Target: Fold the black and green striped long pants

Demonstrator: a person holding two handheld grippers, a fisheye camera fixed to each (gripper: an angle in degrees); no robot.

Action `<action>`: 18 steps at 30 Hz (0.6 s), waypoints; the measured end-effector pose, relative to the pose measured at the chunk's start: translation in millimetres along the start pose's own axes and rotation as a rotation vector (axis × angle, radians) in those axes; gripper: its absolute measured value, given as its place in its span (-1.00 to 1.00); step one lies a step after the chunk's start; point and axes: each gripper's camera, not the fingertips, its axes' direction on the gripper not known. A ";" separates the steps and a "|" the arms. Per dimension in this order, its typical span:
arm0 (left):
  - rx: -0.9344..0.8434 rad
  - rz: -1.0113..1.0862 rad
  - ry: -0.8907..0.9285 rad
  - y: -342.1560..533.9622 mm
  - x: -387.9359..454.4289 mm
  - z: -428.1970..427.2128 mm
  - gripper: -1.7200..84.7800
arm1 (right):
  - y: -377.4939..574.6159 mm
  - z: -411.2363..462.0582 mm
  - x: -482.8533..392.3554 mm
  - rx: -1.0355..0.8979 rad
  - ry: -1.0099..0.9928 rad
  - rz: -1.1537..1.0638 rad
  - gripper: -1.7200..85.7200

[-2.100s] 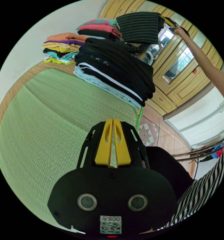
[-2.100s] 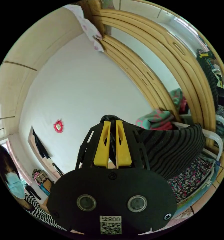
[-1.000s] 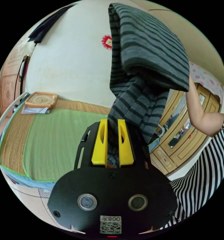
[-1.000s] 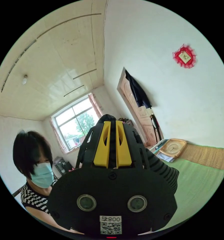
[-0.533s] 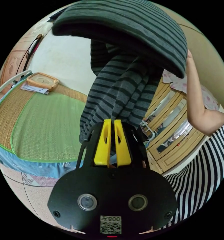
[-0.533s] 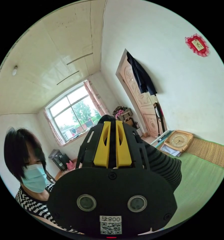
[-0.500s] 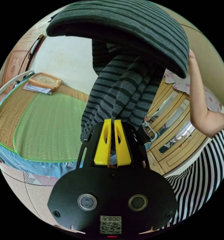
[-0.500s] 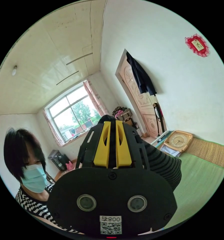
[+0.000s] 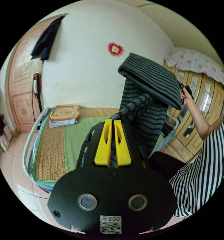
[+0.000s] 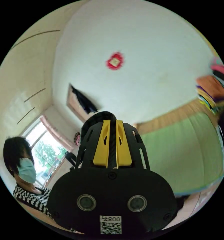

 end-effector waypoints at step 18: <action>-0.723 -0.071 0.057 -11.2 61.7 119.5 -0.94 | 151.7 230.3 157.2 -0.678 0.537 -0.113 -0.76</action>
